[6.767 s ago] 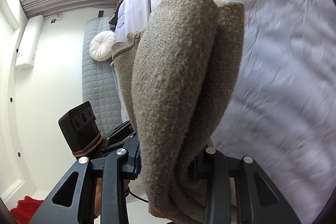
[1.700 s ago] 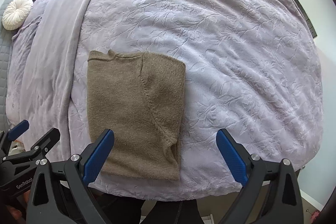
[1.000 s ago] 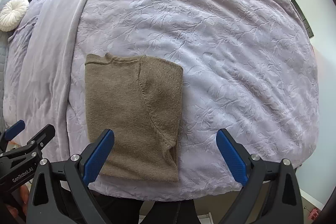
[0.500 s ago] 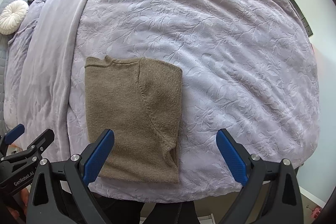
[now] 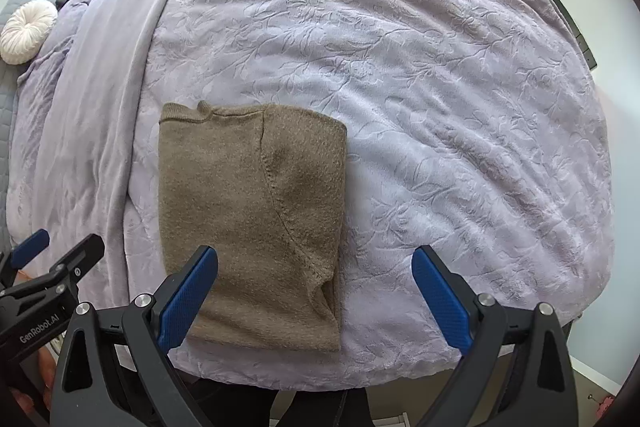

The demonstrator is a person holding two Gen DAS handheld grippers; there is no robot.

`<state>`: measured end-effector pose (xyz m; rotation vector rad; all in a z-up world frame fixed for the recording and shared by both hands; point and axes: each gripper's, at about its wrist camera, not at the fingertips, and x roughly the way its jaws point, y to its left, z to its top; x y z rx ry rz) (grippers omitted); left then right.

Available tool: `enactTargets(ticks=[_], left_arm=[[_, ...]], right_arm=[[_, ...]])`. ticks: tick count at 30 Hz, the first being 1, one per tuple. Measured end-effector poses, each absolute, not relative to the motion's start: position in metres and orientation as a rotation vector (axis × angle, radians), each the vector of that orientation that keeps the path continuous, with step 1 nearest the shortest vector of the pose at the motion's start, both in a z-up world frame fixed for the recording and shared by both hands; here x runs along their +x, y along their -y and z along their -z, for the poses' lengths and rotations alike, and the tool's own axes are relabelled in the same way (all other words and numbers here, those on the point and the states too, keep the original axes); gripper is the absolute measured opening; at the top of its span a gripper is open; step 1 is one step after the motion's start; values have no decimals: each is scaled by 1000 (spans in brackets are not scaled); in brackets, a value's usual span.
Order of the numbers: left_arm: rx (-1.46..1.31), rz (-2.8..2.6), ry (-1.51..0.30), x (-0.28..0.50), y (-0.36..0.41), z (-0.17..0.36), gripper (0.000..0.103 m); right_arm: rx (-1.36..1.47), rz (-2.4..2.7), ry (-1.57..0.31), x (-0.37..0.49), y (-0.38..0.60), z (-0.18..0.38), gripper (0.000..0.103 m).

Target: Fold small clothes

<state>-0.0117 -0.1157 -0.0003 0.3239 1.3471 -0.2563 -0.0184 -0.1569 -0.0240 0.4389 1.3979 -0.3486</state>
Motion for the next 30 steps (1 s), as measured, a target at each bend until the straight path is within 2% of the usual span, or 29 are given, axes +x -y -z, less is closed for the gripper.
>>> enactTargets(ticks=[30], left_arm=[[268,269,-1312,-36,110,-3,103]], right_arm=[[391,338,-1388,-41,139,26,98]])
